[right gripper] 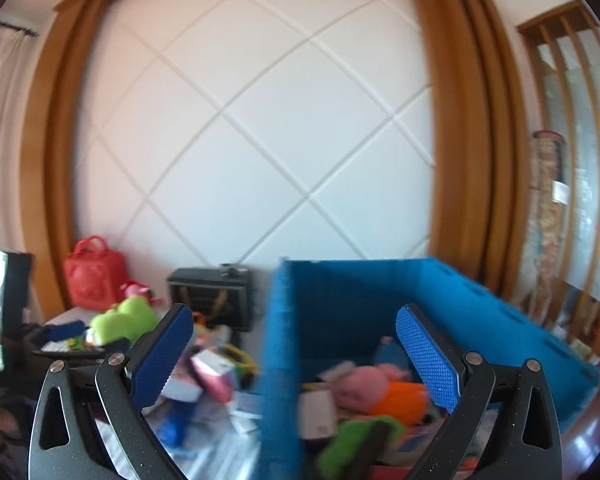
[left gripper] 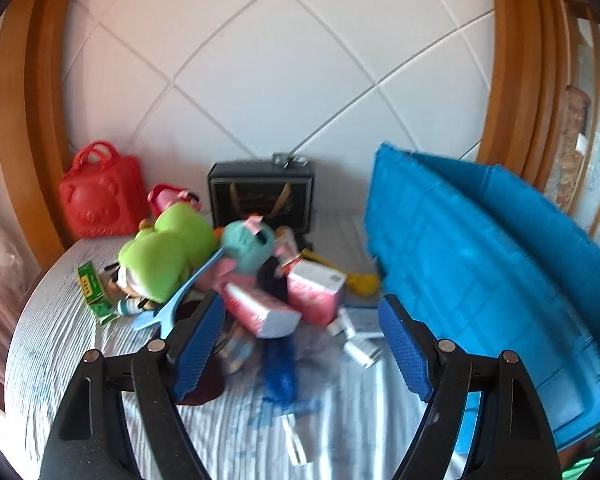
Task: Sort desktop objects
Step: 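Move both tools back from the crate to the pile on the bed, then grasp the white medicine box with the right tool while the left tool grasps the clear tape roll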
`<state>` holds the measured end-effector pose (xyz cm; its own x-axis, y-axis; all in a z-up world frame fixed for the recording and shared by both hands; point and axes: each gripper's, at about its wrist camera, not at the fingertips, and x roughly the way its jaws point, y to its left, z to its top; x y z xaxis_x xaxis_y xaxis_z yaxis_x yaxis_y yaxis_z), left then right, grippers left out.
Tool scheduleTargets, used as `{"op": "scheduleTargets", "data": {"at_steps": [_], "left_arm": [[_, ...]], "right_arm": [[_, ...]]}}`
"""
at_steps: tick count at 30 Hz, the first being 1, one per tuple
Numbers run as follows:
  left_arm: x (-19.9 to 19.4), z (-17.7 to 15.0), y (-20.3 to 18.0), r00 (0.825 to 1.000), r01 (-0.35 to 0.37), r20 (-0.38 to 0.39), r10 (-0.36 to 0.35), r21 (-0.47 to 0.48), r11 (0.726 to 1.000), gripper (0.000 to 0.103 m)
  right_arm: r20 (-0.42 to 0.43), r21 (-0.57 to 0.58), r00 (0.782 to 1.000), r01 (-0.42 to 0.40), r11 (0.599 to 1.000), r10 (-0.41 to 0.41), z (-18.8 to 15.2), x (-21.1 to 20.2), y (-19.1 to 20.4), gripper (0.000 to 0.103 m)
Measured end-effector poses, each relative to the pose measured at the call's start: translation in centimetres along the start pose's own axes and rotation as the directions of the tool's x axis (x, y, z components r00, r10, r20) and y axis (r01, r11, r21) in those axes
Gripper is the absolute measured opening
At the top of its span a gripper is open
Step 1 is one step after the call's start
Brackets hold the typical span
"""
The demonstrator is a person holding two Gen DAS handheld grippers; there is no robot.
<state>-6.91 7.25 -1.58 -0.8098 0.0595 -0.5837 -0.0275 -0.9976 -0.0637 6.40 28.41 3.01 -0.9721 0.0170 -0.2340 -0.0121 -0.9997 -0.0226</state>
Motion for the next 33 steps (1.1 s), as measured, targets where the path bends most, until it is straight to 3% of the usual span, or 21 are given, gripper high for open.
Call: {"op": "scheduleTargets", "data": {"at_steps": [6, 12, 15, 17, 22, 24, 25, 27, 30, 33], "left_arm": [[5.6, -2.4, 4.9, 0.992, 0.004, -0.126, -0.004, 0.003, 1.0, 0.079], [11.1, -5.6, 7.8, 0.966, 0.012, -0.26, -0.015, -0.013, 1.0, 0.079], [14.3, -6.9, 8.3, 0.941, 0.023, -0.336, -0.031, -0.027, 0.999, 0.064], [16.4, -7.6, 8.0, 0.924, 0.035, -0.379, -0.046, -0.036, 0.999, 0.063], [20.5, -8.4, 7.0, 0.903, 0.04, -0.429, -0.034, 0.003, 0.999, 0.061], [22.1, -8.7, 6.8, 0.894, 0.033, -0.447, -0.02, 0.022, 0.999, 0.061], [23.0, -8.9, 6.9, 0.89, 0.024, -0.456, -0.008, 0.03, 0.999, 0.061], [24.2, -8.9, 7.4, 0.9, -0.04, -0.429, 0.071, 0.08, 0.996, 0.061], [25.8, -8.4, 8.9, 0.903, -0.085, -0.414, 0.119, 0.099, 0.991, 0.061], [27.3, -8.0, 10.1, 0.899, -0.035, -0.435, 0.052, 0.046, 0.998, 0.063]], "right_arm": [[-0.108, -0.022, 0.992, -0.07, 0.997, 0.067, -2.2, 5.3, 7.1, 0.103], [-0.291, 0.013, 0.954, -0.076, 0.997, 0.076, -7.1, 12.0, 9.9, 0.103], [-0.374, 0.045, 0.924, -0.075, 0.996, 0.087, -9.7, 14.9, 10.0, 0.103], [-0.441, 0.063, 0.891, -0.09, 0.994, 0.108, -11.5, 17.2, 9.9, 0.103], [-0.563, 0.067, 0.818, -0.098, 0.993, 0.119, -15.7, 22.1, 10.0, 0.103], [-0.608, 0.066, 0.784, -0.106, 0.992, 0.125, -17.5, 24.1, 10.1, 0.099], [-0.627, 0.066, 0.77, -0.104, 0.992, 0.123, -18.2, 25.0, 10.1, 0.092], [-0.661, 0.077, 0.741, -0.091, 0.993, 0.119, -19.7, 26.6, 9.9, 0.085], [-0.7, 0.071, 0.709, -0.044, 0.997, 0.081, -22.1, 29.2, 9.1, 0.084], [-0.716, 0.042, 0.698, -0.001, 0.999, 0.03, -23.3, 30.8, 8.3, 0.083]]}}
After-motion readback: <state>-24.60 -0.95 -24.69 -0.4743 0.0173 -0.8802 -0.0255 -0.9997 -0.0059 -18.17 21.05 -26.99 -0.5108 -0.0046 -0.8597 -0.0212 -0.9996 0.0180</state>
